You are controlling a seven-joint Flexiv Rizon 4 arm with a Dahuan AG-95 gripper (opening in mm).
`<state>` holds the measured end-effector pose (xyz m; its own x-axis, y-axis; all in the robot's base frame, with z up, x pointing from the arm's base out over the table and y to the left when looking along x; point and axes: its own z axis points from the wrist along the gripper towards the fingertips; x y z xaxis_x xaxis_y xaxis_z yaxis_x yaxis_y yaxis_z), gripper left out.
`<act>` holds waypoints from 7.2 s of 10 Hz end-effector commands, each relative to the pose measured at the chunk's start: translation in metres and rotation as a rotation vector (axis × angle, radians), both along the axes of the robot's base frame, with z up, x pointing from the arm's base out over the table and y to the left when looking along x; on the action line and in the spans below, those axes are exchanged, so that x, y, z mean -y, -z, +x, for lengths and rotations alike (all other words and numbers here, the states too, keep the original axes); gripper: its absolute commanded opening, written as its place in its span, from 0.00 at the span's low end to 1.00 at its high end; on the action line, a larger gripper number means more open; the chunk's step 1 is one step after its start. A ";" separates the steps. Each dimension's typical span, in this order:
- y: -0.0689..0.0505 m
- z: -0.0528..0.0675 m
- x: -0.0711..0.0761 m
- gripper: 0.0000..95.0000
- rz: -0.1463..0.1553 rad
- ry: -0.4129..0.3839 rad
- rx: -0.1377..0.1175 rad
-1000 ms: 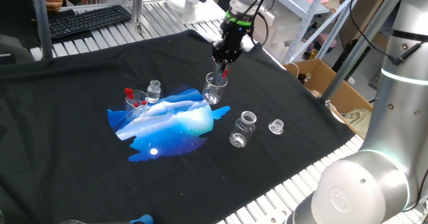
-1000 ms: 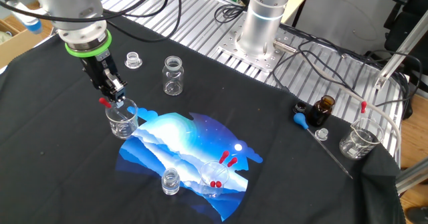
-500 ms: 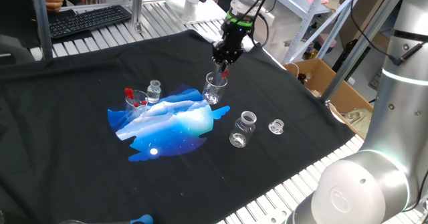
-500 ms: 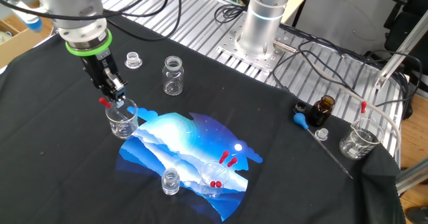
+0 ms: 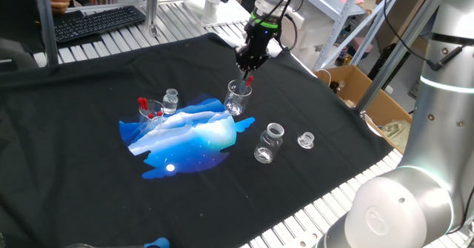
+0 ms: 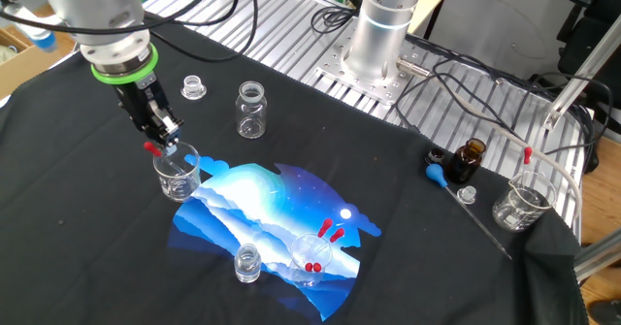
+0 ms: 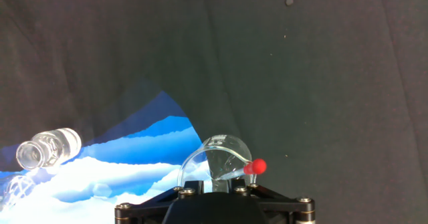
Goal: Transfer liquid using a dropper
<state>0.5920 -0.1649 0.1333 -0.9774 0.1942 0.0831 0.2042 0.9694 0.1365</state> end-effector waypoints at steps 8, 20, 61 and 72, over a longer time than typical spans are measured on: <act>0.000 -0.001 0.000 0.00 0.026 0.171 -0.042; 0.001 0.001 0.004 0.20 0.011 0.281 -0.069; 0.014 0.057 0.044 0.20 -0.074 0.262 -0.125; 0.006 0.030 0.059 0.20 -0.001 0.296 -0.184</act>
